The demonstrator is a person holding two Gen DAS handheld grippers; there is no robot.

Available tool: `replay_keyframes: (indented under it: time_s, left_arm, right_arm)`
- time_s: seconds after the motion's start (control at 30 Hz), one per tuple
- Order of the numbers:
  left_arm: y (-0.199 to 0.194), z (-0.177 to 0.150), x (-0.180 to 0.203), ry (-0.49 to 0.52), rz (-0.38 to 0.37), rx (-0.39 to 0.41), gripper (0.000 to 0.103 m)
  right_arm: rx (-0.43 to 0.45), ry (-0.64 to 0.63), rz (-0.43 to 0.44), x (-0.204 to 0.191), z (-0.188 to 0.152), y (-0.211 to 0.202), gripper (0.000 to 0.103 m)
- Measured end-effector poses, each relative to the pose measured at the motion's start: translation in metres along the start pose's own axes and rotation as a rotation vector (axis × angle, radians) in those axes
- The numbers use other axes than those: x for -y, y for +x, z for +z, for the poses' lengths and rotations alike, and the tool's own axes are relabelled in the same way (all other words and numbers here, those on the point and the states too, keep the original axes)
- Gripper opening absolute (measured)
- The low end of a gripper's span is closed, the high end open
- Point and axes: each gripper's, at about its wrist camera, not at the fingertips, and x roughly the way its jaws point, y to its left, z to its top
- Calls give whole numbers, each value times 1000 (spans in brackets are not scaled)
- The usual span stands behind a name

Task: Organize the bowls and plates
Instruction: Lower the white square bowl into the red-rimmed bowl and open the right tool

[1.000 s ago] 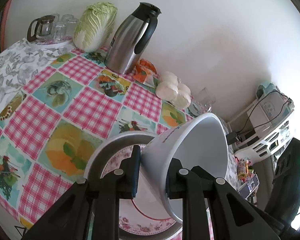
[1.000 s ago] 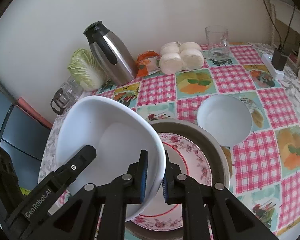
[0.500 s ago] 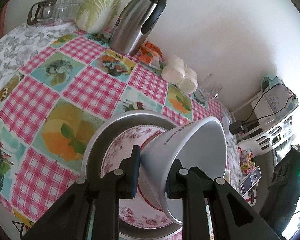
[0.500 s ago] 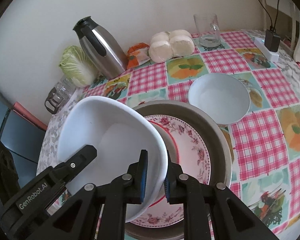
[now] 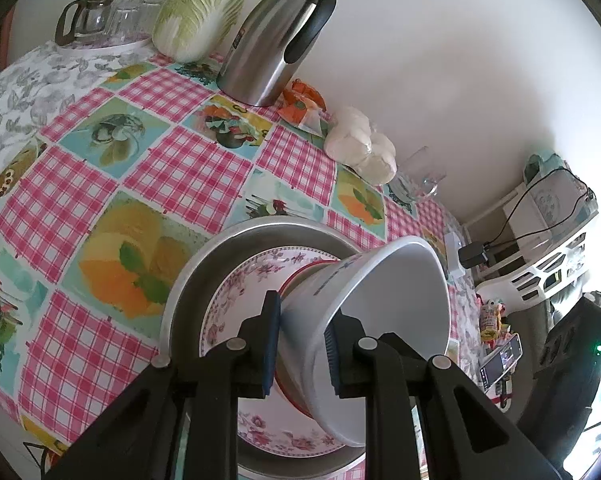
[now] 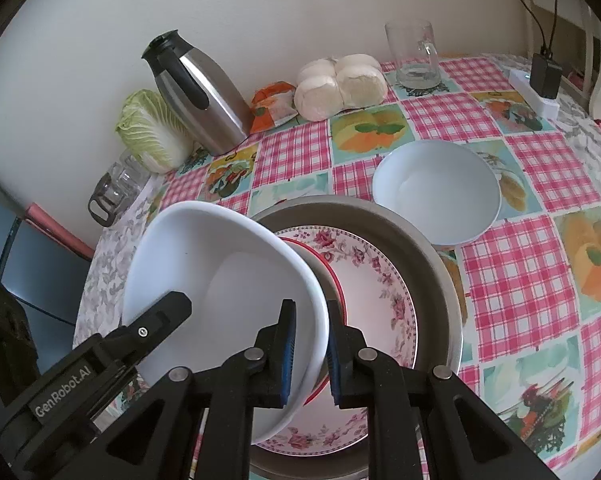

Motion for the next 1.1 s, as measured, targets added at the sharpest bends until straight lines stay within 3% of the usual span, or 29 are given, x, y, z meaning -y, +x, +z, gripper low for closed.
replay_keyframes:
  time_s: [0.57,1.1]
  left_arm:
    - [1,1,3,26,22,40,19]
    - [2,-1,0,22,16,37,17]
  right_arm:
    - [24,-8,-28,-1,1,-4,17]
    - [31,30,3,5,2,-7,20]
